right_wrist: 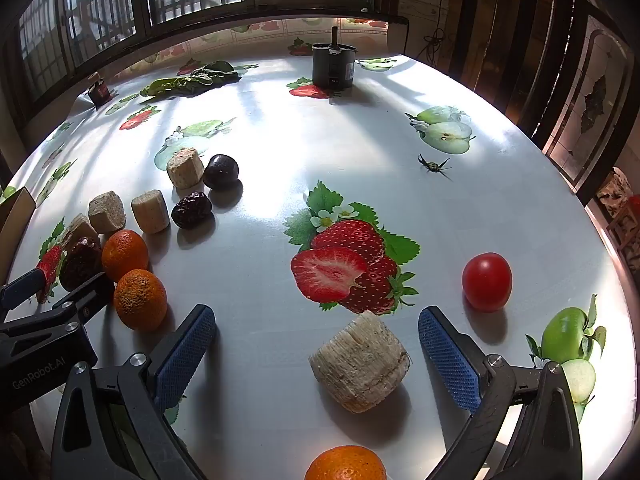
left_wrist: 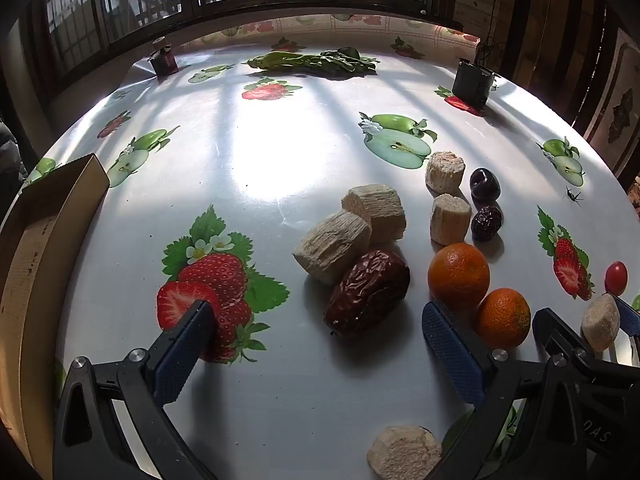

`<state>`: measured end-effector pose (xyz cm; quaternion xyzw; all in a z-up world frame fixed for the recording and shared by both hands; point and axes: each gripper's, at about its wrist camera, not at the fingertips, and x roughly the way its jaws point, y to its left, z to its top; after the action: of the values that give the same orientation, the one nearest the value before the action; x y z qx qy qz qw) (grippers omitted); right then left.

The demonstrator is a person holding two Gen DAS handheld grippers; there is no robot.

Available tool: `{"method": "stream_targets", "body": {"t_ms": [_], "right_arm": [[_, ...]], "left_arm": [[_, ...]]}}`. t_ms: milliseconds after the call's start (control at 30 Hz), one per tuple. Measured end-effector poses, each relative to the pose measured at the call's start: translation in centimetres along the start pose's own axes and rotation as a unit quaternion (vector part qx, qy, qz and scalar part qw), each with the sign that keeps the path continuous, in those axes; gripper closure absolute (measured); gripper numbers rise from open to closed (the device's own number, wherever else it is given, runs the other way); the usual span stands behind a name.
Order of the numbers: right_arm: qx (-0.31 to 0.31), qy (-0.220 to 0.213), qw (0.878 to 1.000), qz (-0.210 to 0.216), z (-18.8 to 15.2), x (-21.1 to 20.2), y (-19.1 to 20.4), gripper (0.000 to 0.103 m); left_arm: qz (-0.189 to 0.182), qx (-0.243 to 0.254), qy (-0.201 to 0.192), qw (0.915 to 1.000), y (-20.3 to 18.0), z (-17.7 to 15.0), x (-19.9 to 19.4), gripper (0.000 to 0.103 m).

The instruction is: Organize fruits

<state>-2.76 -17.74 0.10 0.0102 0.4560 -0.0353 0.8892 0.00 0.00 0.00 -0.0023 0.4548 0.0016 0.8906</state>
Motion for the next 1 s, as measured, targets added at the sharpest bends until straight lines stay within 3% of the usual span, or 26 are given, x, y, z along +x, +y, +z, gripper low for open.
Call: {"method": "stream_targets", "body": {"t_ms": [800,1000], "right_arm": [[0.0,0.0,1.0,0.001,-0.05,-0.2,-0.11,0.001],[0.008,0.028,1.0,-0.001,-0.3,-0.45,-0.09,0.001]], "left_arm": [[-0.001,0.001,0.009,1.0,0.08,0.1,0.01,0.0],[-0.003,0.004,0.024,0.9997,0.02,0.41,0.2,0.0]]}}
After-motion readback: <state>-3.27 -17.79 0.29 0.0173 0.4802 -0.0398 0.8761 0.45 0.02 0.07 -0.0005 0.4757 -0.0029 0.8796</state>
